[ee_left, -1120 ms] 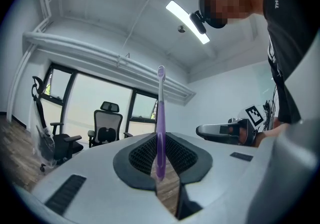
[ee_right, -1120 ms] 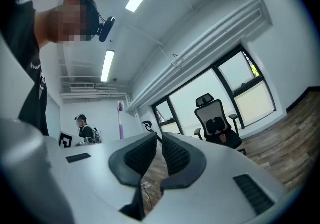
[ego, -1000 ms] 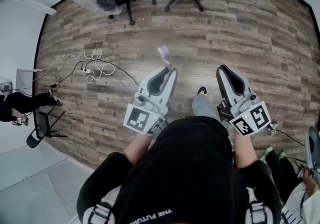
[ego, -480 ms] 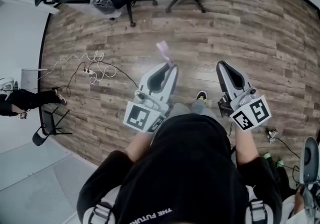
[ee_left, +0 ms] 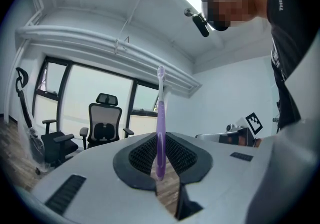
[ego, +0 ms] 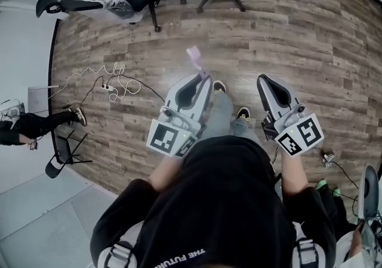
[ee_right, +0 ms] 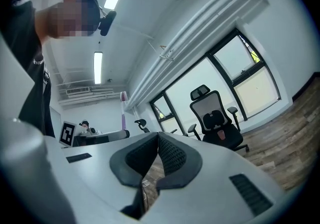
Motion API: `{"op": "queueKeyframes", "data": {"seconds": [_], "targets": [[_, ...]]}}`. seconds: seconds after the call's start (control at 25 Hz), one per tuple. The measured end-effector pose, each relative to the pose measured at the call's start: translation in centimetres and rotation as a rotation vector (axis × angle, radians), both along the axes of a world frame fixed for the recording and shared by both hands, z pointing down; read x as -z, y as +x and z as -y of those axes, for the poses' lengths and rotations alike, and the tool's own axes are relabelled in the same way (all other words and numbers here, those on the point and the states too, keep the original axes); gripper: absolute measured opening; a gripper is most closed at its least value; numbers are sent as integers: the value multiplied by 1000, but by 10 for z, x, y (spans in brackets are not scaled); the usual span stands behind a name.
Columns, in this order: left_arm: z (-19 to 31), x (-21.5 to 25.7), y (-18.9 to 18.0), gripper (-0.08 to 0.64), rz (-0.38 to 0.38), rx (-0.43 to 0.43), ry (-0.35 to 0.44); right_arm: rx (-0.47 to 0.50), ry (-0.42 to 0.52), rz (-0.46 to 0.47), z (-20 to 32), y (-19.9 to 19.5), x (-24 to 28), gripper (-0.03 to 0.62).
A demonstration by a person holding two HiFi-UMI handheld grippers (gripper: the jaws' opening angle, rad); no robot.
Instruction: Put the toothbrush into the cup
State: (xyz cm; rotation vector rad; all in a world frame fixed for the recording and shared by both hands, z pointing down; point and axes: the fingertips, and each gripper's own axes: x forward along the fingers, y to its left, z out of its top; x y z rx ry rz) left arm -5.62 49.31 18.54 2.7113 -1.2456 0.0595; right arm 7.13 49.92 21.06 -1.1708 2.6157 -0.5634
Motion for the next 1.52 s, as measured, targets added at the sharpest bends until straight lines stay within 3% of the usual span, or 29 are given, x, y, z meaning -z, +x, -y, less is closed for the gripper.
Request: {"op": "queueKeyframes", "data": {"seconds": [0.52, 1.16, 1.52], "targets": [[125, 4, -42, 67, -44, -49, 16, -105, 48, -41, 114, -26, 18, 21], [237, -2, -130, 67, -115, -33, -1, -74, 42, -109, 228, -124, 27, 21], [287, -10, -139, 67, -106, 5, -10, -83, 20, -100, 273, -118, 17, 21]]}}
